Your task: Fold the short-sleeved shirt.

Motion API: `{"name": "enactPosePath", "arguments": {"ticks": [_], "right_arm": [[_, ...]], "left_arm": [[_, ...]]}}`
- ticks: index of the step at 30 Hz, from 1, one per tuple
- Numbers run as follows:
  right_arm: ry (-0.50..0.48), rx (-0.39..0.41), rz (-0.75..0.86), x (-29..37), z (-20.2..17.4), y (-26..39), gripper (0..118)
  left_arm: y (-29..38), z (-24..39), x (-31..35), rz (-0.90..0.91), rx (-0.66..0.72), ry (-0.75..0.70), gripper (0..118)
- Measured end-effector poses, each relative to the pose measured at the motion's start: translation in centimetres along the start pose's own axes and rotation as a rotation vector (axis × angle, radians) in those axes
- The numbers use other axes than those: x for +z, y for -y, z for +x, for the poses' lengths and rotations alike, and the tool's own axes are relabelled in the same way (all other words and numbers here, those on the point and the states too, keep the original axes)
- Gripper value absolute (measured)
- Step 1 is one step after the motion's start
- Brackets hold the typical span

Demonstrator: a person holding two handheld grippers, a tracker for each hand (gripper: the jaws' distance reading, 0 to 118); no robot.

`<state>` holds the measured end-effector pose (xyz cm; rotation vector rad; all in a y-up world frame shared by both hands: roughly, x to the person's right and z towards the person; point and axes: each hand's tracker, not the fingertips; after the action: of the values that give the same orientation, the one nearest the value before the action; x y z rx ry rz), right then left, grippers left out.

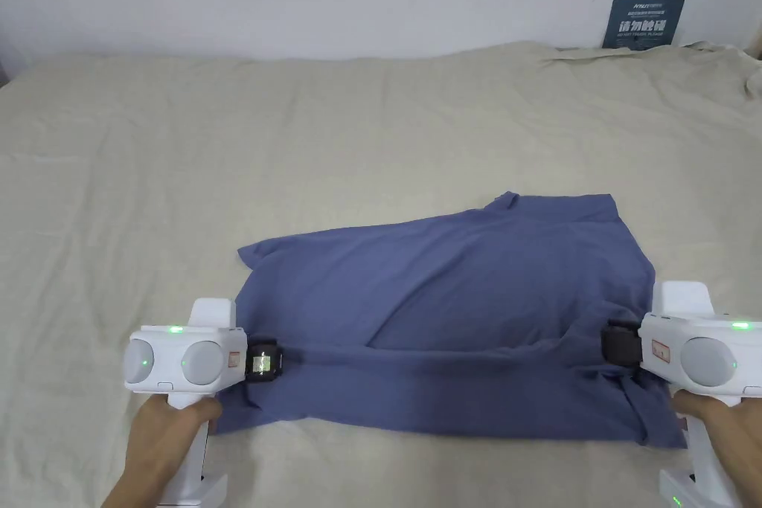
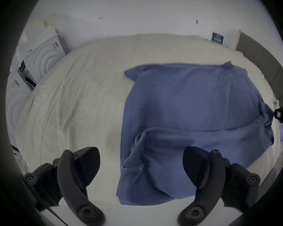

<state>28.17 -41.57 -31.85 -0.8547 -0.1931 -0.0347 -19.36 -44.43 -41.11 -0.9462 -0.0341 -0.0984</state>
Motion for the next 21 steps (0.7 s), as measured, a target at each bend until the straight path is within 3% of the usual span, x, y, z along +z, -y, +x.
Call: {"name": "enactPosePath", "arguments": {"ticks": [1, 7, 18, 21], "right_arm": [[-0.010, -0.009, 0.033, 1.1, 0.1, -0.2, 94], [-0.079, -0.051, 0.174, 7.5, 0.7, -0.4, 94], [-0.068, -0.054, 0.364, 17.3, -0.6, 4.5, 89], [-0.066, -0.032, 0.386, 18.7, -1.4, 5.8, 64]], "left_arm": [[-0.2, -0.2, 0.6, 0.024, 0.013, 0.008, 107], [-0.4, -1.0, 6.0, 0.137, 0.029, 0.036, 107], [4.6, -1.4, 13.6, 0.336, 0.030, 0.046, 100], [6.3, -1.1, 15.0, 0.384, 0.017, 0.034, 77]]}}
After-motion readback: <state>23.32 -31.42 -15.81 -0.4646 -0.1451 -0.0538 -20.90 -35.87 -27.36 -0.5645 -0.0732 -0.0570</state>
